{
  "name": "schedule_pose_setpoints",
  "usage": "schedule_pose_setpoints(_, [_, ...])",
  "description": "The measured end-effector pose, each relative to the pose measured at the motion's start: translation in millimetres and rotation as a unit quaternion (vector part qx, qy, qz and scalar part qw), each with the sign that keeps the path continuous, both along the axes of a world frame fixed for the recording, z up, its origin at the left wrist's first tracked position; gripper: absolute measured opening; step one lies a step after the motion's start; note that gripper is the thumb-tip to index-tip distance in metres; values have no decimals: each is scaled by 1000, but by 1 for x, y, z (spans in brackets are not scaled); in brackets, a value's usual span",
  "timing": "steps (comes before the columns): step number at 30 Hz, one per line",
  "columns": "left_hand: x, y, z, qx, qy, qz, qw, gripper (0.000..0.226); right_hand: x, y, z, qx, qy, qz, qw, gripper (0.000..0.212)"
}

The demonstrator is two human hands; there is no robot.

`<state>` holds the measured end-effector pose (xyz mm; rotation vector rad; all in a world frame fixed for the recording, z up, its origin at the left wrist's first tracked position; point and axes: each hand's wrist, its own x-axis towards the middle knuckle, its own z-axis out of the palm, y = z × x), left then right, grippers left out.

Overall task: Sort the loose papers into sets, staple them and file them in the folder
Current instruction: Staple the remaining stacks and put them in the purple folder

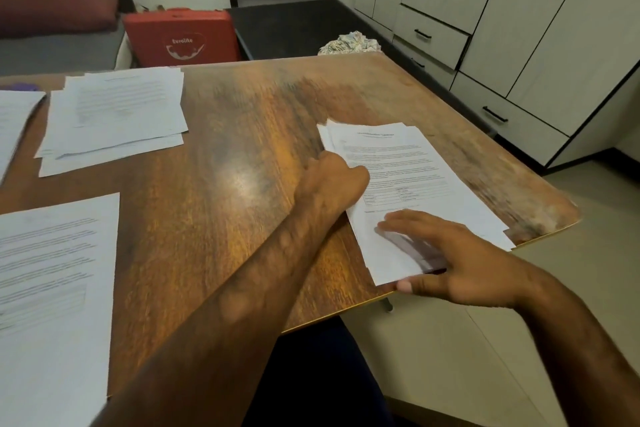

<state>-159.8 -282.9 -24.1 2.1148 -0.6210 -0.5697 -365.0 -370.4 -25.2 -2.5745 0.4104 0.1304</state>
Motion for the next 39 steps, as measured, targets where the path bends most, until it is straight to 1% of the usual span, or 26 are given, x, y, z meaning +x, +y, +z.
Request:
schedule_pose_setpoints(1, [2, 7, 4, 24, -26, -5, 999, 50, 2, 2, 5, -6, 15, 5, 1000, 82])
schedule_pose_setpoints(2, [5, 15, 8, 40, -46, -9, 998, 45, 7, 5, 11, -7, 5, 5, 1000, 86])
schedule_pose_setpoints(3, [8, 24, 12, 53, -62, -9, 997, 37, 13, 9, 16, -6, -20, 5, 1000, 85])
schedule_pose_setpoints(5, [14, 41, 22, 70, -76, -4, 995, 22, 35, 23, 23, 5, -64, 28, 998, 69])
schedule_pose_setpoints(8, [26, 75, 37, 94, -98, 5, 991, 16, 79, 53, 27, 27, -89, 98, 991, 47])
schedule_pose_setpoints(11, [41, 119, 45, 106, -120, 23, 987, 11, 123, 86, 25, 24, -72, 152, 986, 46])
schedule_pose_setpoints(13, [53, 156, 48, 111, -134, 52, 983, 12, 152, 111, 23, 0, -73, 181, 981, 49])
schedule_pose_setpoints(16, [71, 212, 50, 109, -137, 108, 979, 13, 188, 149, 23, -15, -84, 224, 971, 44])
schedule_pose_setpoints(20, [87, 292, 47, 145, -172, 193, 955, 11, 226, 200, 15, -24, -105, 275, 955, 40])
schedule_pose_setpoints(23, [94, 351, 40, 205, -186, 242, 930, 16, 241, 226, 3, -14, -126, 270, 955, 42])
schedule_pose_setpoints(25, [98, 388, 32, 249, -220, 263, 906, 28, 249, 239, -4, -1, -142, 244, 959, 47])
schedule_pose_setpoints(27, [98, 415, 21, 271, -242, 271, 892, 42, 255, 248, -13, 14, -153, 211, 965, 54])
schedule_pose_setpoints(29, [90, 426, 6, 302, -243, 266, 883, 54, 256, 252, -22, -2, -143, 193, 971, 65])
schedule_pose_setpoints(32, [83, 429, -16, 333, -284, 252, 863, 59, 256, 253, -33, -67, -131, 199, 969, 74])
schedule_pose_setpoints(34, [84, 430, -21, 317, -295, 256, 864, 57, 257, 254, -34, -80, -128, 202, 968, 81])
schedule_pose_setpoints(36, [88, 432, -24, 300, -300, 259, 868, 51, 258, 254, -35, -84, -117, 195, 970, 86])
schedule_pose_setpoints(39, [87, 433, -27, 277, -316, 268, 867, 53, 258, 254, -34, -96, -105, 198, 970, 85])
